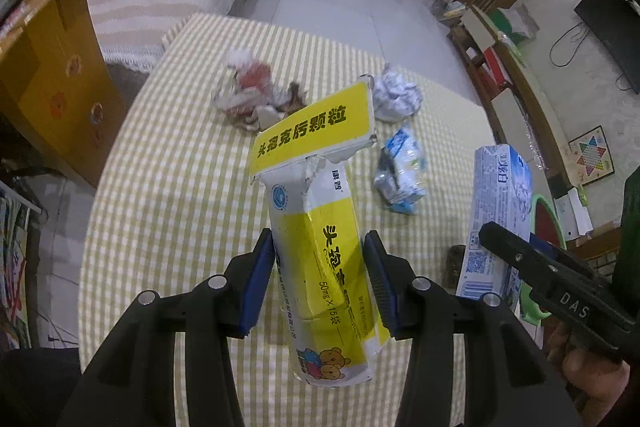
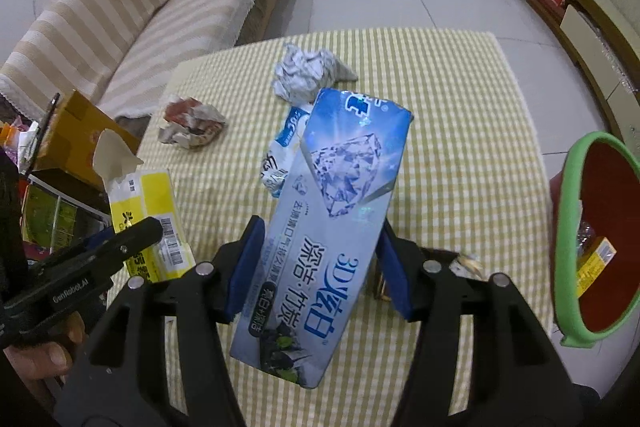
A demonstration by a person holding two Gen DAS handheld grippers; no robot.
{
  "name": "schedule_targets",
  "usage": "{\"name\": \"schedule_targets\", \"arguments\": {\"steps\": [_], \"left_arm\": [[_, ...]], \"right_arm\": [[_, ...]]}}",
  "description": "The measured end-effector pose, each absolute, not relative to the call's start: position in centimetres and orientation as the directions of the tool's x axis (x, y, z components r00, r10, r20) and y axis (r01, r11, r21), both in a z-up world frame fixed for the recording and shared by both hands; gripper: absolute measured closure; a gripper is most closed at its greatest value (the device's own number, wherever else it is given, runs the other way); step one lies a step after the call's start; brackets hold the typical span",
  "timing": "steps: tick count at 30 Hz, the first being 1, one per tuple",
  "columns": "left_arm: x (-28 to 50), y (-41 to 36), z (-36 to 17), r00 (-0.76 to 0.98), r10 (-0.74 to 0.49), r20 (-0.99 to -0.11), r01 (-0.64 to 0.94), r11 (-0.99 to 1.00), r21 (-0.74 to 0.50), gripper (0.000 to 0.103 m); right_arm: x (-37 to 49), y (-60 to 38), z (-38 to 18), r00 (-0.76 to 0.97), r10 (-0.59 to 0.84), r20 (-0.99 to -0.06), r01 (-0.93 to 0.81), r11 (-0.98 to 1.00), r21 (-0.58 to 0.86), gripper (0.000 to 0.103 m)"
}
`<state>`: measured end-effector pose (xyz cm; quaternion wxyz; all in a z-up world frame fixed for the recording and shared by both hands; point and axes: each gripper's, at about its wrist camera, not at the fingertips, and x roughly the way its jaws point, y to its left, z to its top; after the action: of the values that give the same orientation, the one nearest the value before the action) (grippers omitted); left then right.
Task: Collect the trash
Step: 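Carry the yellow-white bag and blue tissue box over the bin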
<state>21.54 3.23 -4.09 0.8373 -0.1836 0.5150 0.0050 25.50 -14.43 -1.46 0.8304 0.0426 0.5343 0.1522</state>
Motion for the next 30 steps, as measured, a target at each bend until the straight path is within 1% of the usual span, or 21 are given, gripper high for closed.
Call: {"name": "schedule_targets", "arguments": {"steps": [9, 15, 30], "left_arm": [[20.3, 1.3, 0.0, 0.515, -0.165, -0.841, -0.144, 0.951, -0.275, 0.060], [19.8, -0.5, 2.7, 0.541, -0.155, -0.826, -0.100, 0.964, -0.247, 0.060], [20.3, -7.2, 6.0, 0.560, -0.188, -0.807, 0.020, 0.977, -0.214, 0.060]], "right_arm": [[23.2, -16.6, 1.6, 0.440, 0.308, -0.844, -0.202, 0.949, 0.241, 0.049], [22.8, -17.9, 2.4, 0.463, 0.314, -0.829, -0.192, 0.948, 0.252, 0.049], [21.7, -24.5, 4.2, 0.530, 0.290, -0.797, -0.107, 0.955, 0.276, 0.049]]}}
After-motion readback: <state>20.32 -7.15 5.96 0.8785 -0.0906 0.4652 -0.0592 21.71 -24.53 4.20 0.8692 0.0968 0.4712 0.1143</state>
